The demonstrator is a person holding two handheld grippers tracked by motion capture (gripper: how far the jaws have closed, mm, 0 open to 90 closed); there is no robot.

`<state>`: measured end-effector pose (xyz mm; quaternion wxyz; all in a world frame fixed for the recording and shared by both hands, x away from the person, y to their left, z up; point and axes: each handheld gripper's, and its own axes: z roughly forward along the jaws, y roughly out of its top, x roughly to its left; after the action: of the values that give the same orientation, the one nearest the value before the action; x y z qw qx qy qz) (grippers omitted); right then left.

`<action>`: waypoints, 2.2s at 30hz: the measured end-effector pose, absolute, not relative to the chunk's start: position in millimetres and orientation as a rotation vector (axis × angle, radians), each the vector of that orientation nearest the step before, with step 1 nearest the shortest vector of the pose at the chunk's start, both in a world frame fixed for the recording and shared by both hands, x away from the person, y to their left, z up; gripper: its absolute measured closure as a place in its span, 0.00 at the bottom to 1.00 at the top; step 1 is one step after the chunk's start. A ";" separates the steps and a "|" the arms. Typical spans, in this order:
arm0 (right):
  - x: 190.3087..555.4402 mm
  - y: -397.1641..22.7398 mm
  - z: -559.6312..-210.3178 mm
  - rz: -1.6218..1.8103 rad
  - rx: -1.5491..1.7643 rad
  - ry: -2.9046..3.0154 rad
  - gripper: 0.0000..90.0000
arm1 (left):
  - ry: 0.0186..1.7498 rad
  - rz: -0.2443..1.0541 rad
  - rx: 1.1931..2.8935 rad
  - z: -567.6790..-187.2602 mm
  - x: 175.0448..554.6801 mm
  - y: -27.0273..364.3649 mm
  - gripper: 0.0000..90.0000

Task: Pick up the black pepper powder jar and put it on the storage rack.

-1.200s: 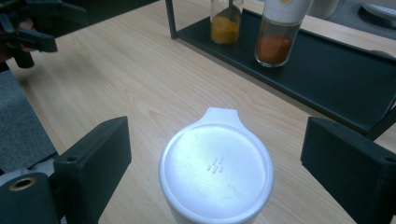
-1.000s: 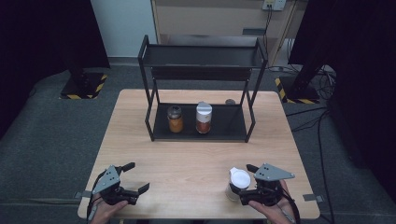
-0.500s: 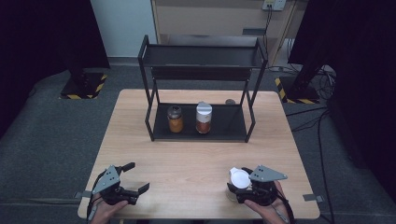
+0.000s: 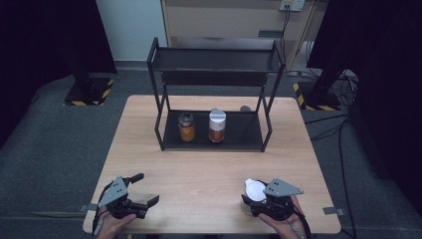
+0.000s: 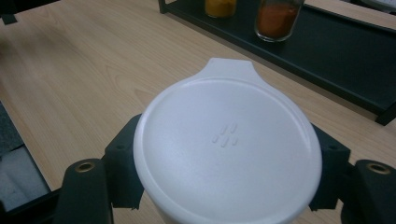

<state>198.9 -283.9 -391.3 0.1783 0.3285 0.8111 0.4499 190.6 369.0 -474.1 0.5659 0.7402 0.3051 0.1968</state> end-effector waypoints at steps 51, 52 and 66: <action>235.1 -267.3 -319.2 1.286 0.921 2.251 0.34 | 0.720 0.464 1.737 -474.3 190.2 370.6 0.02; 236.6 -267.0 -317.8 1.287 0.921 2.249 0.34 | 0.719 0.464 1.737 -474.3 190.2 370.6 0.02; 263.8 -261.9 -296.8 1.282 0.958 2.243 0.34 | 0.719 0.465 1.739 -474.2 190.2 370.9 0.02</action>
<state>263.8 -261.9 -296.8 0.1918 0.3412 0.7989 0.4567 190.2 370.9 -474.2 0.5659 0.7397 0.3058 0.1976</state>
